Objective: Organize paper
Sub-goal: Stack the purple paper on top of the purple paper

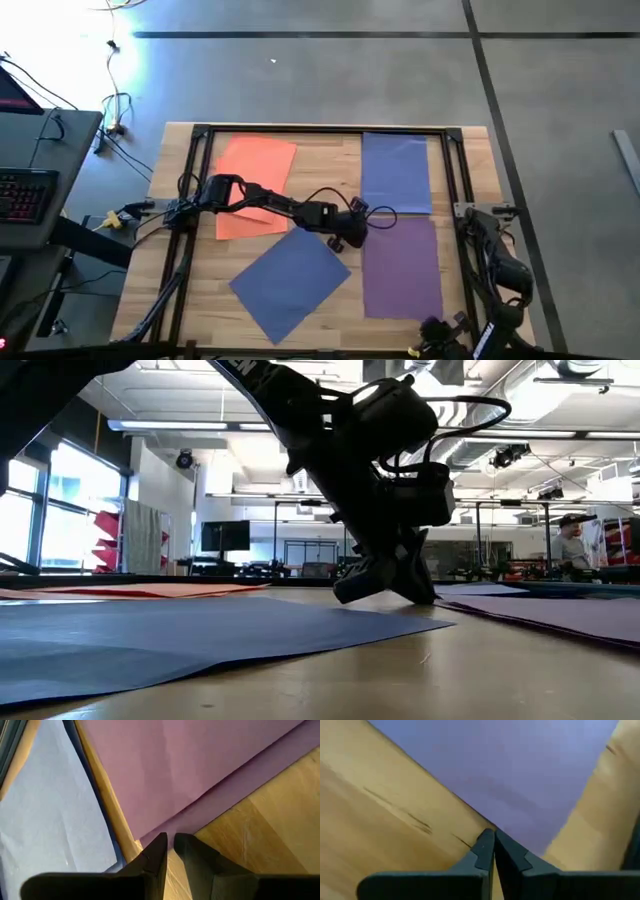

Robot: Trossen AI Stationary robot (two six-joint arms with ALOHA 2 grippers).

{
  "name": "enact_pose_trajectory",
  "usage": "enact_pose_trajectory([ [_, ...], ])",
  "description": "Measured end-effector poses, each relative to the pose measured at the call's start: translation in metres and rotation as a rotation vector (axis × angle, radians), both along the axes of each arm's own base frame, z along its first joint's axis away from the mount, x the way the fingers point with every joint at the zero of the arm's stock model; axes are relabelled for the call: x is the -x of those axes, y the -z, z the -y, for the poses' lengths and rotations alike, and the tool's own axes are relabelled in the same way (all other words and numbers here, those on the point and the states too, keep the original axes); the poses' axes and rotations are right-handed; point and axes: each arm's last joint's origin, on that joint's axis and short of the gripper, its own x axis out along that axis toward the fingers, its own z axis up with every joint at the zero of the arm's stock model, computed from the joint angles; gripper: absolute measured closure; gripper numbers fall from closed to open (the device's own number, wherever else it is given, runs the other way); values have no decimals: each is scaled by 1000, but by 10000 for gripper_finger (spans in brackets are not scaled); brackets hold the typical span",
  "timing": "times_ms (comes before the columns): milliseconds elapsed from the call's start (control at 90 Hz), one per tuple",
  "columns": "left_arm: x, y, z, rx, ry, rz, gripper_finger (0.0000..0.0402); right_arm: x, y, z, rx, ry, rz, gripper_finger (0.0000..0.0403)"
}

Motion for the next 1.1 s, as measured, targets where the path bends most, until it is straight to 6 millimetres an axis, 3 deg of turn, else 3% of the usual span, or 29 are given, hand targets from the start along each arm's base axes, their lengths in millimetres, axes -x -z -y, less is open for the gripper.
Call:
enact_pose_trajectory([
  [167, 0, 0, 0, -3, -1, 0, 360, 7, -2, 0, 27, -43, -40, 403],
  [300, 0, 0, 0, -4, -1, 0, 360, 12, -8, 5, 69, 78, -129, 403],
  [911, 0, -1, 5, -6, -15, 17, 360, 13, 5, 19, 123, 201, -220, 403],
  [1100, 1, -19, 19, -75, -24, 66, 360, 8, -4, 10, 63, 199, -217, 403],
])
